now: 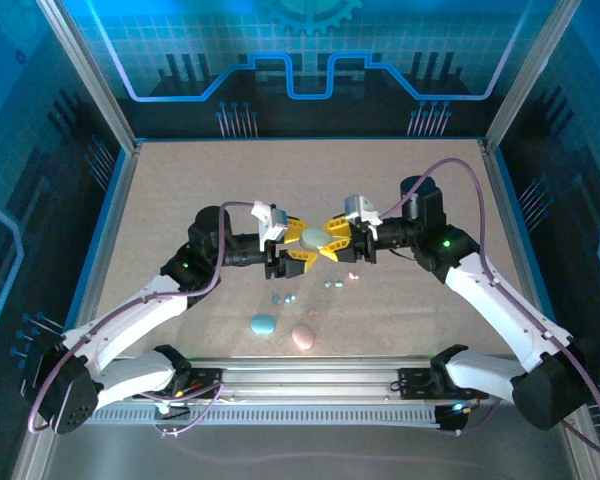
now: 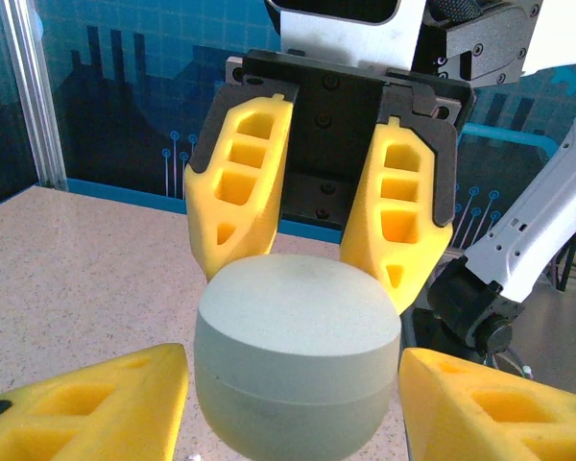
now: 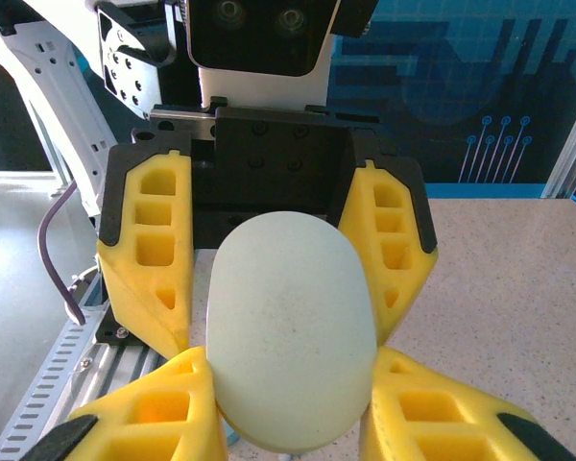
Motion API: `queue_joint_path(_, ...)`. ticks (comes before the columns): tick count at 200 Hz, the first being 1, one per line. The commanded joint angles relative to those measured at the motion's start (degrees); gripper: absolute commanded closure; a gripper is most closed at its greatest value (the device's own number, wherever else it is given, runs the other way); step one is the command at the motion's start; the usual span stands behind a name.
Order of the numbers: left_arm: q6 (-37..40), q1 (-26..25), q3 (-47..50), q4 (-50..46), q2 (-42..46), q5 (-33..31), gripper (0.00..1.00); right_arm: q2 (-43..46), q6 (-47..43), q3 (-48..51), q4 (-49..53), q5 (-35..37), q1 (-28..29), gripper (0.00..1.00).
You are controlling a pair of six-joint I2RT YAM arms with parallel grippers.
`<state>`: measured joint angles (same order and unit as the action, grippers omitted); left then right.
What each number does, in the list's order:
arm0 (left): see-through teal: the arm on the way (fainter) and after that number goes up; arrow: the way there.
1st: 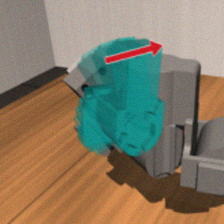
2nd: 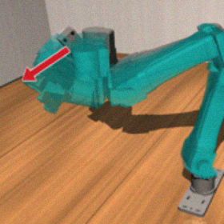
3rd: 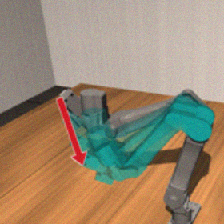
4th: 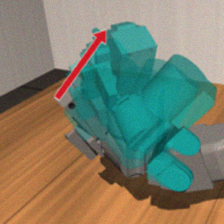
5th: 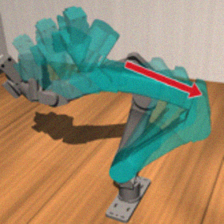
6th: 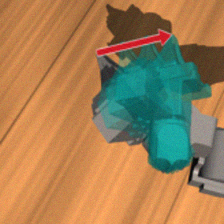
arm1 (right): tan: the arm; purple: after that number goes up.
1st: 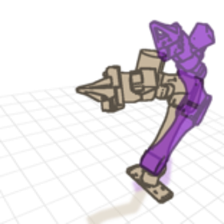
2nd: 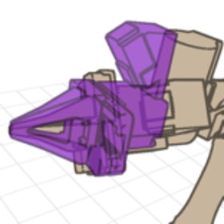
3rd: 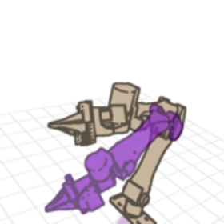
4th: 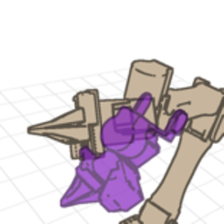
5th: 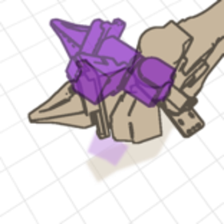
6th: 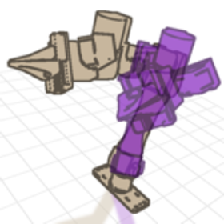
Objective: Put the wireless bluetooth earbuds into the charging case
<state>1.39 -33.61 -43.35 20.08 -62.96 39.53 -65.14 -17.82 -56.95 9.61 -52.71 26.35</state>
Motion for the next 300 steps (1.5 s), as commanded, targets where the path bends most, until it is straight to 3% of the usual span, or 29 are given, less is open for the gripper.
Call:
queue_joint_path(1,-0.8,-0.5,-1.6,2.4,-0.5,1.6,0.39,1.0,-1.5,0.6,0.1,-0.2,0.7,0.68)
queue_joint_path(83,-0.8,-0.6,-1.8,1.8,-1.0,1.8,0.44,1.4,-1.5,1.4,-1.2,0.7,1.0,0.68)
queue_joint_path(123,0.9,-0.6,-1.8,0.2,-0.5,1.6,0.39,1.5,0.4,1.4,-2.6,-0.2,0.5,0.68)
queue_joint_path(172,-0.1,-0.6,-2.2,1.3,-0.6,1.9,0.44,1.1,-1.3,1.1,-0.4,-0.5,0.6,0.68)
queue_joint_path(221,-0.1,-0.7,-2.5,0.8,-1.3,2.7,0.57,1.3,-0.9,0.9,-0.9,-0.4,0.6,0.68)
queue_joint_path(300,4.2,-0.7,-2.3,-4.7,-0.5,3.1,0.68,1.8,7.6,-0.5,-1.2,1.3,-1.2,0.56)
